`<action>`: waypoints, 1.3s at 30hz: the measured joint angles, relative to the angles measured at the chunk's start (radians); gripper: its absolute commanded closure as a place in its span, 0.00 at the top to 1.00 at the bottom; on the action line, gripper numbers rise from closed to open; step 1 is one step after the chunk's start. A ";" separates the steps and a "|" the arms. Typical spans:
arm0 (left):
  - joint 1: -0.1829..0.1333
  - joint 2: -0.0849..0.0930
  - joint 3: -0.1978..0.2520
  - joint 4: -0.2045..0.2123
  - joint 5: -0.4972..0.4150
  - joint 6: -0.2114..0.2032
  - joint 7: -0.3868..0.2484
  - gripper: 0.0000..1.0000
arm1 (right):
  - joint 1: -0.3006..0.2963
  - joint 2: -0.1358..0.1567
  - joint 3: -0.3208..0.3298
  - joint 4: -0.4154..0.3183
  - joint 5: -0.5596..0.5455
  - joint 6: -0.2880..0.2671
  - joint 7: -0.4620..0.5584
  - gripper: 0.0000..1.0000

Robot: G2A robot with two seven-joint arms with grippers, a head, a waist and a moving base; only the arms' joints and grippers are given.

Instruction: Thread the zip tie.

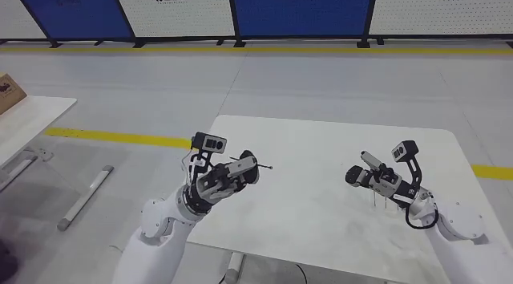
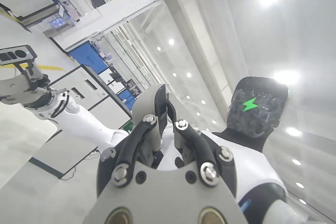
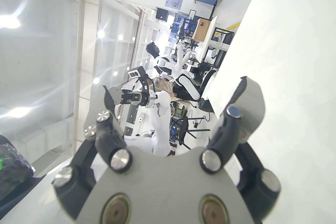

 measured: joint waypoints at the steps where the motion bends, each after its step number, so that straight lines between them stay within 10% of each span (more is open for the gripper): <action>1: 0.001 -0.002 -0.006 0.001 0.031 0.000 0.008 0.00 | 0.000 0.000 0.000 0.000 0.000 0.000 0.000 1.00; 8: 0.004 -0.013 0.023 0.024 0.189 0.000 0.077 0.00 | 0.000 0.000 0.000 0.000 0.000 0.000 0.000 1.00; 25: -0.075 -0.001 0.105 0.265 0.357 0.060 0.134 0.00 | 0.000 0.000 0.000 0.000 0.000 0.000 0.000 1.00; 39: -0.069 0.008 0.109 0.280 0.383 0.053 0.123 0.00 | 0.000 0.000 0.000 0.000 0.000 0.000 0.000 1.00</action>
